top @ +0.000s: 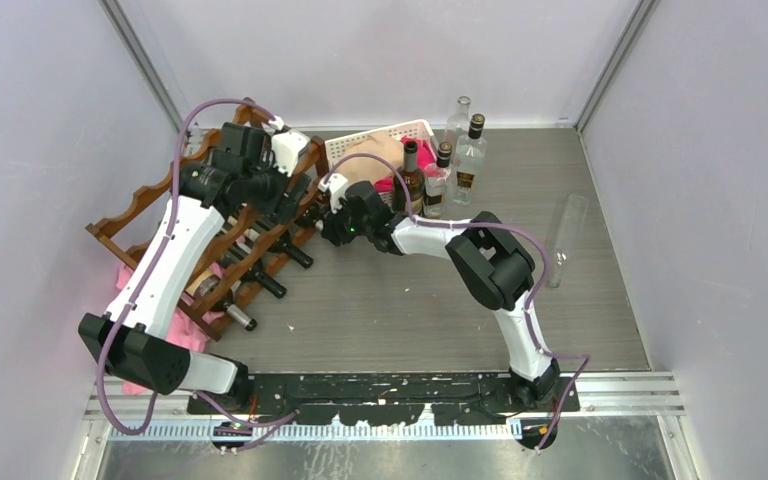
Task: Put the wine bottle on the wine rack
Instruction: Place the wine bottle in the wine rack.
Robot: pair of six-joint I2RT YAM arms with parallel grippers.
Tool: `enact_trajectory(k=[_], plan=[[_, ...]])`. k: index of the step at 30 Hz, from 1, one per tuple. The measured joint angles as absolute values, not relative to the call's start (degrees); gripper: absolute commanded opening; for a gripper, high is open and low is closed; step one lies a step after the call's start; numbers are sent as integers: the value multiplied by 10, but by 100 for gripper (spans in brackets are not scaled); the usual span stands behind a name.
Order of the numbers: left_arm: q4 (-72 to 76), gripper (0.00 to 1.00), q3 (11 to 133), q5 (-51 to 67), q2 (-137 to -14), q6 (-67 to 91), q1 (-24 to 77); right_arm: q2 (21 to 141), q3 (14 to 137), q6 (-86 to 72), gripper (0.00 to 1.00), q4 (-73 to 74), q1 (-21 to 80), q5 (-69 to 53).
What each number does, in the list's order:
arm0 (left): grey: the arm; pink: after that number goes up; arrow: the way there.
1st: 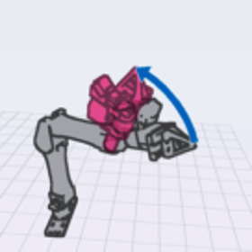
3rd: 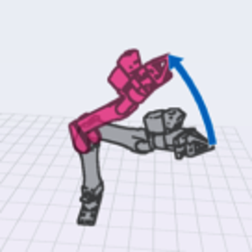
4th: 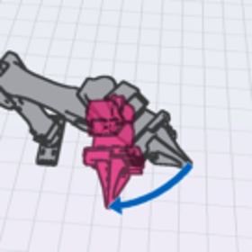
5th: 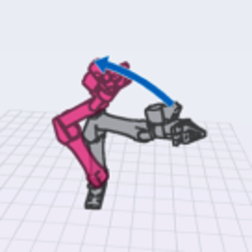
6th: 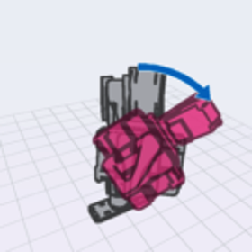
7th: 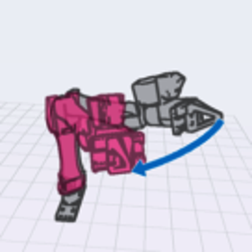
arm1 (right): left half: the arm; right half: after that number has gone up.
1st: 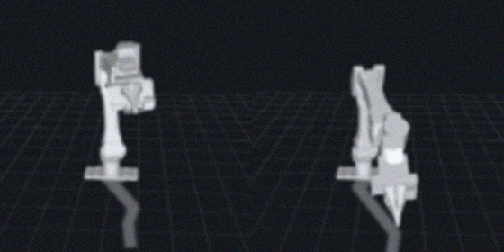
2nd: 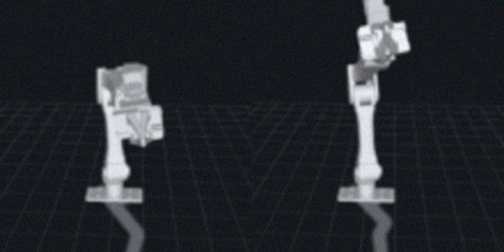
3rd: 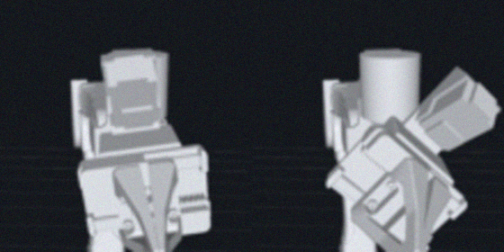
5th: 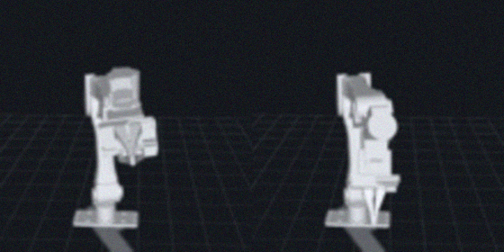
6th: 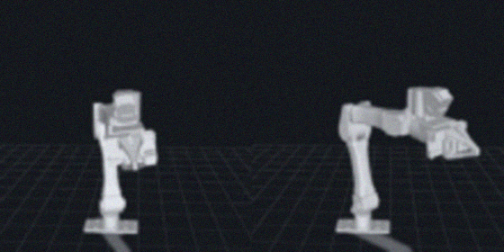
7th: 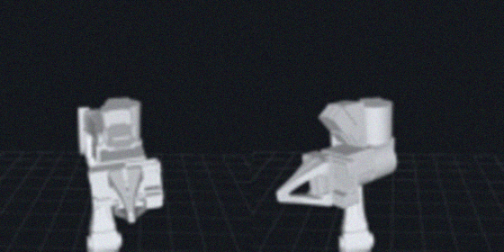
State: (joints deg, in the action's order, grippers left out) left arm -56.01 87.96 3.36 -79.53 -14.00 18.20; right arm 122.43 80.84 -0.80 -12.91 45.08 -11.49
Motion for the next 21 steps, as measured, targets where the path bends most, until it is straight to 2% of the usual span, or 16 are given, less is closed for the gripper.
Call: enact_trajectory(k=[12,21], plan=[[-562,72,880,42,-797,-142,179,1273,861,-11,3,-129,451,-119],[-562,73,880,46,-797,-142,176,1276,873,-20,13,-113,449,-121]])
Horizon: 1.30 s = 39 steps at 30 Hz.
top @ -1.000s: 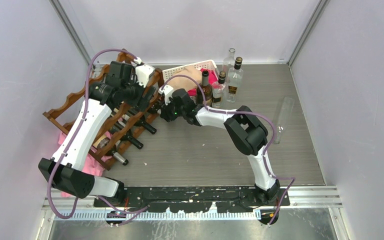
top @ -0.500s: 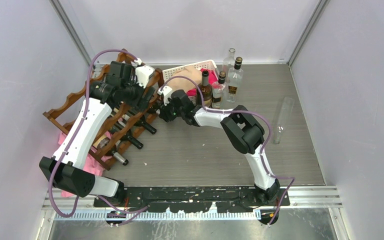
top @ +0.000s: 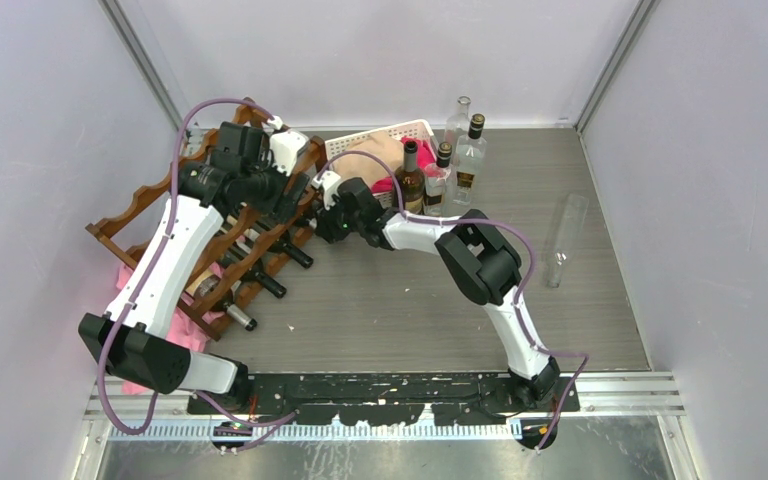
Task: Put the wine bottle on the wine rack
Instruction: Place the wine bottle in the wine rack.
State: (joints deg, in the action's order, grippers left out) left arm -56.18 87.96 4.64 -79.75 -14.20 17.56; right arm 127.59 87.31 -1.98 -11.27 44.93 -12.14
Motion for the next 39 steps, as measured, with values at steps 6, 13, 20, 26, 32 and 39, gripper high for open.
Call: enact_trajectory(k=[6,13,20,26,32,39], plan=[[-562,78,882,46,-798,-133,175,1292,904,-21,49,-99,449,-123],[-549,86,884,46,-792,-88,175,1293,903,-14,82,-79,446,-139],[-503,89,884,52,-731,-28,175,1254,867,19,100,-20,441,-188],[-435,95,845,71,-637,35,175,1167,864,88,100,95,440,-245],[-356,99,735,97,-543,119,175,1040,864,209,100,265,439,-330],[-273,100,655,144,-484,201,175,903,851,339,100,483,436,-387]])
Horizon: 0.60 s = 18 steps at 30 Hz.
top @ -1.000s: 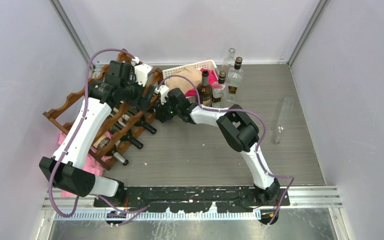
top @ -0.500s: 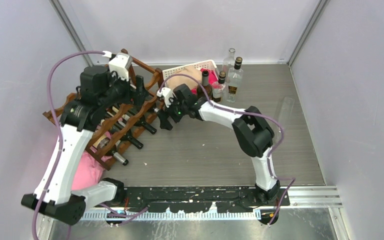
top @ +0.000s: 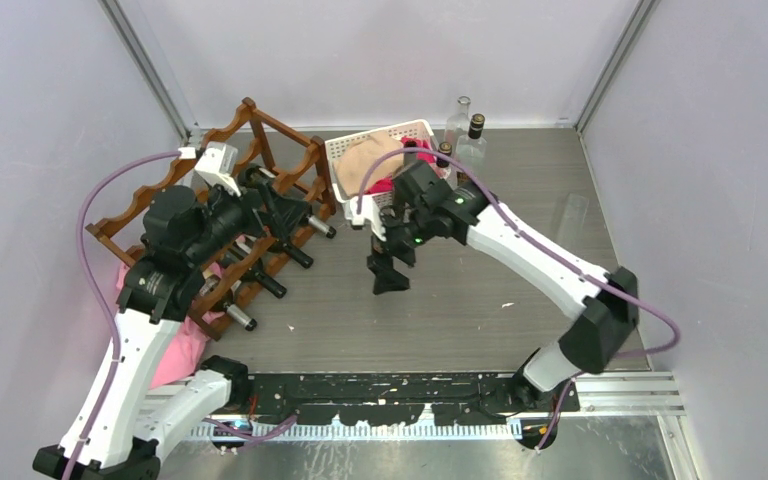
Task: Put the wine bottle on the wine rack
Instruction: Place the wine bottle in the wine rack, then pick up the wine bottle from the center of the board.
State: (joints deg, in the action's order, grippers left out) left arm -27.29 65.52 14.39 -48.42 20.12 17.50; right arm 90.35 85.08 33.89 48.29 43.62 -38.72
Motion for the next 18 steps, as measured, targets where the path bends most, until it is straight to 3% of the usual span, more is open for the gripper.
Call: enact_trajectory(k=[5,12,18], plan=[[-224,95,618,174,-453,253,175,807,805,361,100,559,411,-392],[-217,83,619,207,-457,291,175,719,758,334,100,579,283,-407],[-239,83,657,197,-522,301,241,648,721,272,100,548,188,-421]])
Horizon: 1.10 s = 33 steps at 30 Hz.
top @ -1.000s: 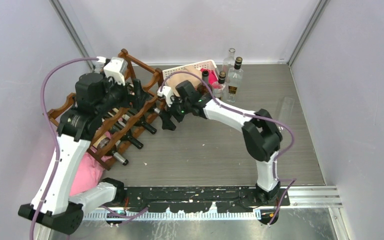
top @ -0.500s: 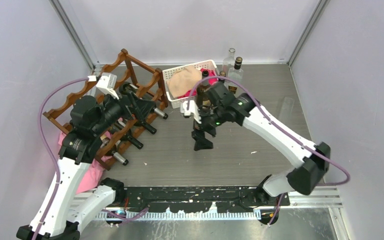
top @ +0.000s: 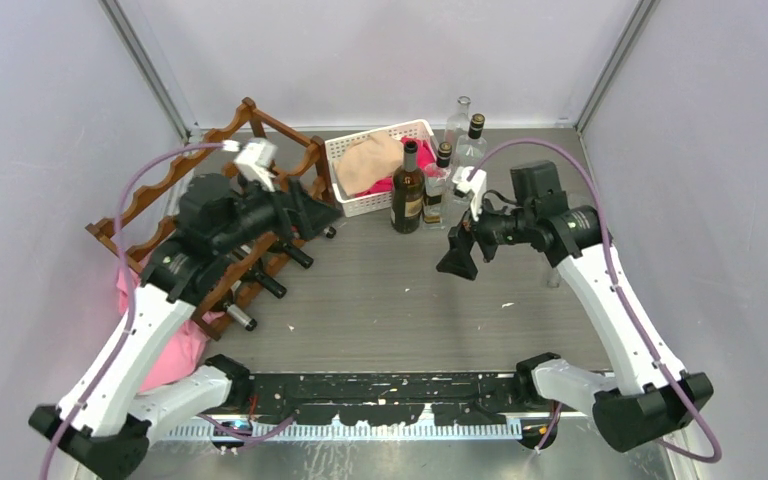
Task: Put the wine bottle on the wine rack
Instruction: Pick up the wine bottle from the center of the board.
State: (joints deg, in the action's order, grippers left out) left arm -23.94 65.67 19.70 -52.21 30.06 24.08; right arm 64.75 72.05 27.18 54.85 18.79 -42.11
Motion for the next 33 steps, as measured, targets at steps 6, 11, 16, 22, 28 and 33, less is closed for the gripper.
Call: enact_trajectory(k=[6,11,16,22,28,33], plan=[[-248,83,663,132,-596,271,407,605,714,202,100,503,140,-423],[-215,86,647,112,-631,249,442,597,693,118,100,400,137,-423],[-139,87,594,111,-637,247,442,629,643,40,100,267,137,-462],[-110,87,582,98,-650,234,442,721,740,40,100,245,140,-428],[-97,87,537,76,-649,206,442,813,900,63,100,277,182,-313],[-96,88,517,60,-643,185,441,891,1023,105,100,349,222,-231]])
